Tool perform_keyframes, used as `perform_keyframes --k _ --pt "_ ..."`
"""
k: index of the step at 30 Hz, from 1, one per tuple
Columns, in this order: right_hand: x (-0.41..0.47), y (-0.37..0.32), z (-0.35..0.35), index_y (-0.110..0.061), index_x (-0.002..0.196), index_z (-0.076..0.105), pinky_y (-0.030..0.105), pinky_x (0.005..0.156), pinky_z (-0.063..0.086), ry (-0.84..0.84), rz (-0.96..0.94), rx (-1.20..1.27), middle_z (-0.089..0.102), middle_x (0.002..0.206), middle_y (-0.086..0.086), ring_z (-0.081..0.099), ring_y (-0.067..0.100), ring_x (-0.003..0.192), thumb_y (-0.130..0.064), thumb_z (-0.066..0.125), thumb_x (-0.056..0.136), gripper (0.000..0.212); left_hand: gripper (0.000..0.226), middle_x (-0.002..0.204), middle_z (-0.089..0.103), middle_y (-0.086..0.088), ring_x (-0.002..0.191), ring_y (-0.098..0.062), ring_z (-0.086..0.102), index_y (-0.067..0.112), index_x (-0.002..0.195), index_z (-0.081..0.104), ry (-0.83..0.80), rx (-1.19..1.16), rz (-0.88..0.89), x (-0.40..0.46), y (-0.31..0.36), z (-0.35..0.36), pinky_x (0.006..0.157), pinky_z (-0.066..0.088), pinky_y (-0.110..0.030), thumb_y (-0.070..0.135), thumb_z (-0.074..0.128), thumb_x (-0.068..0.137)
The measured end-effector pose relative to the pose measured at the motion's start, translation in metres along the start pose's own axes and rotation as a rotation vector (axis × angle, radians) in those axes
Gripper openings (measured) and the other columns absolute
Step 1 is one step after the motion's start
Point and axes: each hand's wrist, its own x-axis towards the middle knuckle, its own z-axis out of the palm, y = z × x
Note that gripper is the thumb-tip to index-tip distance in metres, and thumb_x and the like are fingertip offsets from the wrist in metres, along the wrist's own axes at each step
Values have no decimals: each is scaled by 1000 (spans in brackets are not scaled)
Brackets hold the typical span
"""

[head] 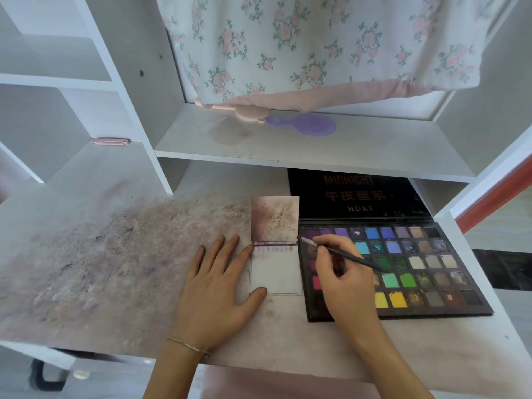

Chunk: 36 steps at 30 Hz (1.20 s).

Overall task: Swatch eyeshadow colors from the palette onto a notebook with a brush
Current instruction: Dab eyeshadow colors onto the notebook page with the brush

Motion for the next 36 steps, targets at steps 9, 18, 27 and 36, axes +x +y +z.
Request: perform_keyframes --k 9,18,27,36 --pt "12 25 -57 -34 84 45 4 52 42 271 52 -52 54 72 -6 53 -9 59 -9 38 96 29 81 152 9 10 136 -4 -9 35 142 17 9 -28 -3 1 -1 0 112 -14 -29 72 10 70" --pt "24 43 -81 -33 80 40 10 44 44 192 172 -251 57 79 -3 60 6 74 -21 35 96 21 79 150 12 11 136 -3 -3 36 140 21 7 -50 5 1 0 1 113 -10 -29 72 14 70" --pt "23 50 -80 -19 85 45 22 54 44 103 177 -364 56 84 7 57 15 78 -19 38 95 12 80 146 0 17 135 0 -11 38 140 13 5 -44 -2 1 1 -1 110 -17 -25 73 9 68" --pt "22 47 -80 -18 87 46 22 57 44 119 152 -339 56 86 7 55 11 79 -17 39 95 11 80 144 0 18 135 1 -9 37 140 16 13 -61 0 1 1 0 110 -17 -23 73 12 68"
